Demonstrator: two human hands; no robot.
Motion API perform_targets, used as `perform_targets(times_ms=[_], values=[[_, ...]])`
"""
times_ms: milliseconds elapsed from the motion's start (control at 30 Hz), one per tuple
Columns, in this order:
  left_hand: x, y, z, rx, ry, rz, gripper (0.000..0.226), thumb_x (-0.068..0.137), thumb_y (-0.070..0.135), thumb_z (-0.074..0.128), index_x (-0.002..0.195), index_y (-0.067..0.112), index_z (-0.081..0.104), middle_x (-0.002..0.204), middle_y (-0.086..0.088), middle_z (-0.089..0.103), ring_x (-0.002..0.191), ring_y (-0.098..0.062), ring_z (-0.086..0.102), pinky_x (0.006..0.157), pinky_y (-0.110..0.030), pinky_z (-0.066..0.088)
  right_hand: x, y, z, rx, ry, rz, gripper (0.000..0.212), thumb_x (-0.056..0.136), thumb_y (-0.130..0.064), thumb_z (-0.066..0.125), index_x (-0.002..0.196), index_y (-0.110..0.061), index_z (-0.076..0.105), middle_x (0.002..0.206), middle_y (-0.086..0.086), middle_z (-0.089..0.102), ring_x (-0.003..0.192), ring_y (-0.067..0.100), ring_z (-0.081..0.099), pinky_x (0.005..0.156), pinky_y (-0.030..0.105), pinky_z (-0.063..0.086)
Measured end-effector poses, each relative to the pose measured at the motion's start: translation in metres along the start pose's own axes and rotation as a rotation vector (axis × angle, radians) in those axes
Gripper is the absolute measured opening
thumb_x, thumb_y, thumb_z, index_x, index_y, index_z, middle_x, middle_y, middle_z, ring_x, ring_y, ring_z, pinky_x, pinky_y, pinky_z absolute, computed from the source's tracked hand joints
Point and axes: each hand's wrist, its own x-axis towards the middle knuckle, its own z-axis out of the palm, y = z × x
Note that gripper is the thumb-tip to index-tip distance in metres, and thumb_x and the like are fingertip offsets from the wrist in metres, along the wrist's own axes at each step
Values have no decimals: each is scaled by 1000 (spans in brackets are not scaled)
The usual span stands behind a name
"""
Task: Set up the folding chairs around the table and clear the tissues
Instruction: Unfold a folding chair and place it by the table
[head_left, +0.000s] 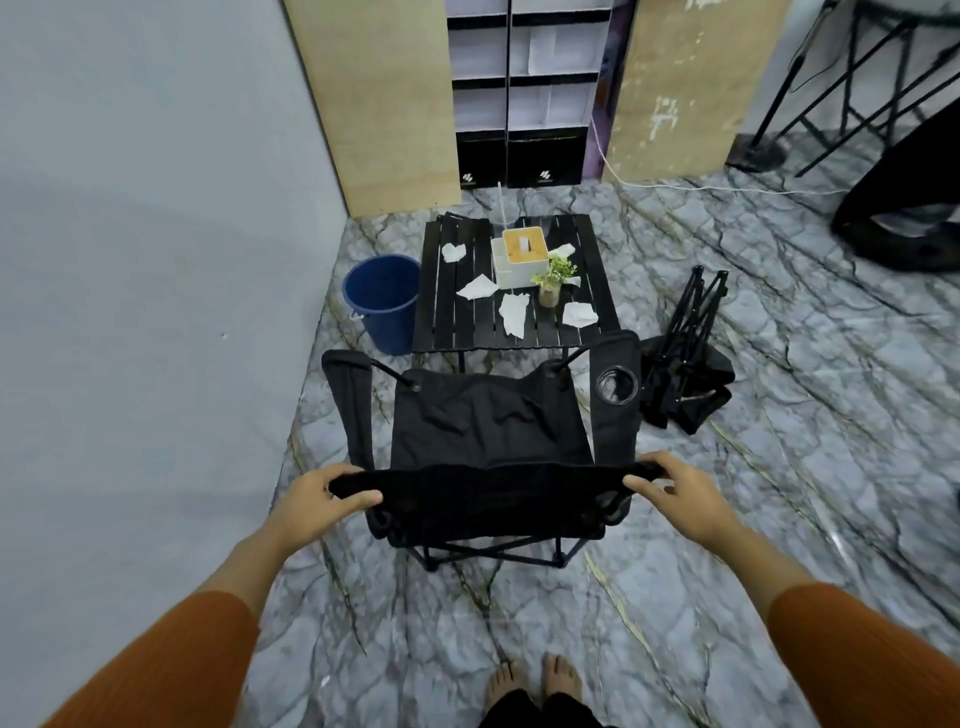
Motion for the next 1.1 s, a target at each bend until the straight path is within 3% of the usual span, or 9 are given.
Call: perform_targets(times_ms=[100, 233, 300, 400, 567, 767, 900, 1100], values=[[12, 20, -4, 97, 56, 35, 39, 81, 58, 65, 105, 28, 69, 107, 8, 67, 102, -11, 61, 93, -31, 48, -6, 2, -8, 29, 60, 59, 32, 94, -38, 54, 119, -18, 57, 116, 1, 64, 110, 19, 58, 96, 36, 47], [43, 86, 21, 276, 136, 196, 24, 95, 39, 54, 104, 22, 68, 100, -1, 72, 85, -19, 64, 74, -32, 50, -8, 10, -22, -61, 133, 165, 40, 99, -30, 45, 136, -15, 41, 132, 9, 58, 106, 28, 63, 84, 38, 50], [54, 129, 49, 345, 122, 278, 21, 96, 33, 53, 108, 22, 67, 102, -2, 71, 85, -21, 63, 71, -32, 50, -10, 14, -30, -130, 149, 218, 43, 99, -28, 44, 140, -16, 36, 139, 11, 51, 106, 30, 62, 86, 42, 51], [65, 193, 108, 404, 20, 416, 23, 95, 29, 53, 113, 22, 65, 113, -2, 70, 103, -25, 63, 82, -34, 51, -13, 18, -44, -232, 179, 250, 50, 98, -30, 46, 144, -12, 33, 147, 14, 41, 129, 32, 45, 103, 45, 43], [68, 277, 204, 556, -196, 559, 43, 94, 32, 53, 134, 17, 50, 137, -8, 57, 123, -31, 54, 103, -41, 43, -18, 33, -77, -324, 233, 271, 49, 98, -32, 46, 141, -11, 36, 143, 15, 42, 130, 33, 39, 104, 41, 39], [86, 349, 287, 663, -353, 575, 41, 95, 32, 50, 131, 13, 47, 133, -14, 55, 116, -35, 55, 95, -45, 48, -4, 78, -133, -306, 276, 317, 48, 97, -32, 46, 139, -11, 38, 143, 13, 42, 129, 32, 39, 103, 41, 40], [111, 398, 327, 690, -361, 555, 52, 96, 31, 49, 143, 14, 37, 142, -13, 48, 122, -35, 53, 98, -46, 48, 15, 114, -178, -305, 260, 347, 48, 97, -30, 47, 140, -11, 37, 145, 13, 40, 128, 32, 41, 101, 40, 41], [140, 470, 384, 735, -381, 504, 51, 98, 31, 48, 143, 11, 35, 138, -14, 52, 116, -34, 55, 97, -46, 47, 48, 163, -256, -318, 198, 360, 49, 98, -30, 45, 141, -9, 35, 147, 14, 37, 131, 33, 37, 103, 43, 40]])
